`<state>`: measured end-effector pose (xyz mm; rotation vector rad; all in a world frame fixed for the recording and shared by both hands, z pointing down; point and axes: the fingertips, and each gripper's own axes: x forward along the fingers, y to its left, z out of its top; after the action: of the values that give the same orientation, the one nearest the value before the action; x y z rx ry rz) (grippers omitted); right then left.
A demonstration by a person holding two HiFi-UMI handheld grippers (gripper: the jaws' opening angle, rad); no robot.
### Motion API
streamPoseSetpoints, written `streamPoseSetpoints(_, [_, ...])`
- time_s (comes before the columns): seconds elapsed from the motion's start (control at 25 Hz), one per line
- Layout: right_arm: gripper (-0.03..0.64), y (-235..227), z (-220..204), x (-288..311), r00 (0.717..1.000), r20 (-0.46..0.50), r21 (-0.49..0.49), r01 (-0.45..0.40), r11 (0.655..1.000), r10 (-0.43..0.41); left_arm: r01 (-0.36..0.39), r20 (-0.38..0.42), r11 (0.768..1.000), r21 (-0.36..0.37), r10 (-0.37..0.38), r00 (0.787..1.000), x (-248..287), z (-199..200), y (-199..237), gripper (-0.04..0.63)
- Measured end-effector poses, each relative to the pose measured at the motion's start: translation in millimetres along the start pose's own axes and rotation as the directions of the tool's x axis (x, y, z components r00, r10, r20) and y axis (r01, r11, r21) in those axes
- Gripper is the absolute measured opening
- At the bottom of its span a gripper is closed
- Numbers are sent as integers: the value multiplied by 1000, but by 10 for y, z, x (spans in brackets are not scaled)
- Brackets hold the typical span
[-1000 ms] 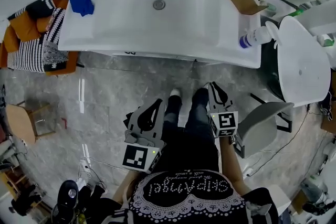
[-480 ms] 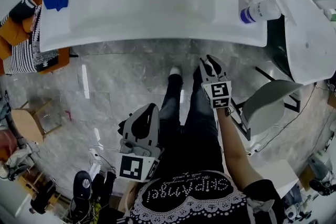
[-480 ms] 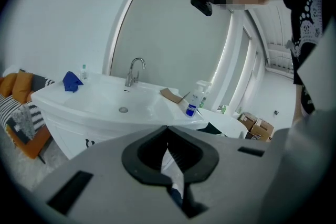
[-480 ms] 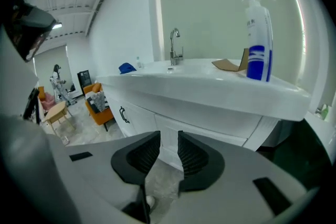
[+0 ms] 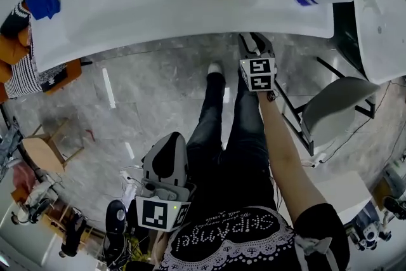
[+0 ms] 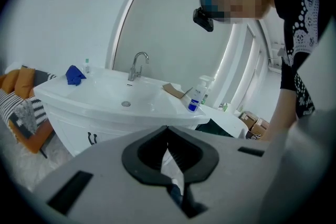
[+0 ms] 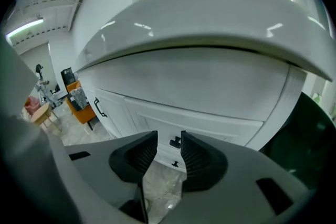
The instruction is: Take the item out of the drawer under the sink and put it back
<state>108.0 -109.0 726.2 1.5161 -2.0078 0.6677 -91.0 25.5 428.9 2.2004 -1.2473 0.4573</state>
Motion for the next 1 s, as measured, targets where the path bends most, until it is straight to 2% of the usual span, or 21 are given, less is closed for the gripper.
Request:
streamPoseSetpoints(0.16, [137, -7, -182, 282, 999, -25, 63, 42, 997, -40, 10, -8, 1000, -13, -10, 1000, -50, -39, 86, 5])
streamPoseSetpoints(0.32, [144, 4, -325, 557, 998, -39, 129, 43, 991, -39, 2, -41, 1000, -18, -3, 999, -61, -165, 113, 5])
streamPoseSetpoints(0.48, [144, -59, -410, 716, 996, -44, 164, 82, 983, -76, -13, -80, 1000, -19, 11, 997, -47, -274, 163, 5])
streamPoseSetpoints(0.68, [144, -175, -432, 878, 993, -42, 200, 114, 973, -107, 4, -110, 1000, -25, -7, 994, -2, -339, 123, 5])
streamPoseSetpoints(1.0, [149, -190, -386, 1015, 996, -58, 249, 85, 965, -73, 33, -123, 999, -15, -35, 992, 85, -323, 2, 5])
